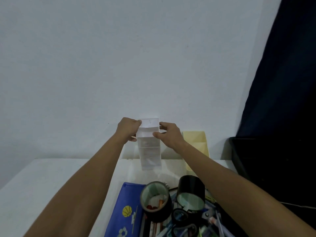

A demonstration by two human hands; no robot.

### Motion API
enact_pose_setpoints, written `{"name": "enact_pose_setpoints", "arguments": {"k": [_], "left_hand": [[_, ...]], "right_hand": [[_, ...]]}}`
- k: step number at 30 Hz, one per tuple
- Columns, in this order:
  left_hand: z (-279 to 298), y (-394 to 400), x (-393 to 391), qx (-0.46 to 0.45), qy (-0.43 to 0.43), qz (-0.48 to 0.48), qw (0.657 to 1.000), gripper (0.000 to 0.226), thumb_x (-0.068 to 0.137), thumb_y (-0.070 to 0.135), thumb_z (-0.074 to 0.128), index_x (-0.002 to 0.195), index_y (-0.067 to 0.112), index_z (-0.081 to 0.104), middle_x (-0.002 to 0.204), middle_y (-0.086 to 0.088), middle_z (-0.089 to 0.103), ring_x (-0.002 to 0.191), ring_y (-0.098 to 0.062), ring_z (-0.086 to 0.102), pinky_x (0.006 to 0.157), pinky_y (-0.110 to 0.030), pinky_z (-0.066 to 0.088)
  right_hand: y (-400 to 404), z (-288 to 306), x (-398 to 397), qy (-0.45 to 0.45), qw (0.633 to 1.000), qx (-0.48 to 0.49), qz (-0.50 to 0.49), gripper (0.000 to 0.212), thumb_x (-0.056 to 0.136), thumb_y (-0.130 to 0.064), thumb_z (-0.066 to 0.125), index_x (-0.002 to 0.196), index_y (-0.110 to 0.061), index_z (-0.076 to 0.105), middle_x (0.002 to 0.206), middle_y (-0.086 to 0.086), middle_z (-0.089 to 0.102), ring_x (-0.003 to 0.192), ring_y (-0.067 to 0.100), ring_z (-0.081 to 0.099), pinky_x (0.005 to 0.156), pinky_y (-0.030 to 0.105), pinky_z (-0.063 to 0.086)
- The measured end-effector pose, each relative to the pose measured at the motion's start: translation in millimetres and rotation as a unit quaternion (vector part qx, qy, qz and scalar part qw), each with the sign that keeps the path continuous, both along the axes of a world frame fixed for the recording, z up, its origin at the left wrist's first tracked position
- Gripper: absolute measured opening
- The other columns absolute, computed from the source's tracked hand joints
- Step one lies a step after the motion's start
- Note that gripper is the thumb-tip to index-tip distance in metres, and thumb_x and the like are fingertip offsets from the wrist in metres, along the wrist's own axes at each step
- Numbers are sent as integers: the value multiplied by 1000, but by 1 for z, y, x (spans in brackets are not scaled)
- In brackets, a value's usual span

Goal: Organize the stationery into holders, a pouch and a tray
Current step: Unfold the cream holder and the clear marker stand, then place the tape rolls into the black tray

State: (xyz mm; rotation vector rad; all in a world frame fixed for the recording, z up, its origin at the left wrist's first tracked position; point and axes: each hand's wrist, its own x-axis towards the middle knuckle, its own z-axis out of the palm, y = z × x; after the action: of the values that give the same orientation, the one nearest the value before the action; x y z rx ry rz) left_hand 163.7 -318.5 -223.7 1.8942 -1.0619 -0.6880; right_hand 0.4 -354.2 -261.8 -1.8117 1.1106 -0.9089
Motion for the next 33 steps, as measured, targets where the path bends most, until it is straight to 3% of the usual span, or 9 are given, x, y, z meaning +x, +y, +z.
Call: {"name": "enact_pose_setpoints", "arguments": {"k": [3,7,9,12,14,16,20,26,33], "left_hand": [[-4,-3,-2,-25,-41,22,999,27,93,32,56,70,20,61,82,-10,67,73,-30,68,50,-29,55],[-4,-1,-6,-9,-68,18,997,30,97,38,47,83,14,61,81,-12,66,72,-30,67,54,-31,55],[-2,1,-10,-22,-151,29,988,41,98,38,40,81,8,61,78,-13,64,75,-32,64,66,-34,54],[10,7,-30,-87,-270,40,958,35,95,27,43,111,4,63,107,-15,64,101,-30,60,82,-33,45],[20,14,-59,-115,-288,-19,950,36,91,22,46,122,9,60,111,-11,63,96,-24,61,80,-29,44],[27,23,-97,-125,-280,-109,946,32,90,20,49,117,12,63,98,-1,65,82,-16,58,74,-23,41],[10,39,-187,-106,-260,-286,916,27,88,24,56,113,21,66,96,5,67,83,-13,58,76,-20,39],[-44,45,-315,-32,-257,-494,830,42,87,31,62,127,18,60,115,-3,65,102,-18,62,86,-21,44],[-80,29,-367,40,-313,-549,774,67,76,53,69,134,23,52,122,0,60,105,-15,60,86,-26,49]], "right_hand": [[-2,1,1,1,1000,-13,-11,39,80,-21,75,118,-12,66,103,0,65,94,14,60,79,23,42],[0,-6,0,33,999,-16,-23,65,82,-34,74,136,-7,50,122,8,62,107,18,57,89,26,43],[1,-6,-6,52,998,-18,-22,78,80,-44,73,142,-8,41,128,9,58,114,21,56,95,29,44],[10,1,-29,57,998,-36,-10,70,81,-41,72,139,-11,48,126,4,59,104,17,61,89,25,47],[21,8,-64,80,994,-76,-5,50,86,-30,69,132,-14,56,124,0,62,96,12,63,82,18,46],[31,11,-111,109,988,-110,-16,33,89,-19,64,122,-15,64,116,-5,66,90,10,63,76,13,46],[53,-1,-224,157,977,-126,-76,22,86,-10,65,106,-14,72,93,-5,73,79,13,66,76,17,52],[101,-26,-385,282,947,-19,-150,30,82,-9,69,111,-16,71,97,-5,71,86,9,67,86,22,53],[124,-40,-466,426,894,45,-129,56,71,-23,69,125,-27,60,122,-9,62,110,10,58,101,27,45]]}}
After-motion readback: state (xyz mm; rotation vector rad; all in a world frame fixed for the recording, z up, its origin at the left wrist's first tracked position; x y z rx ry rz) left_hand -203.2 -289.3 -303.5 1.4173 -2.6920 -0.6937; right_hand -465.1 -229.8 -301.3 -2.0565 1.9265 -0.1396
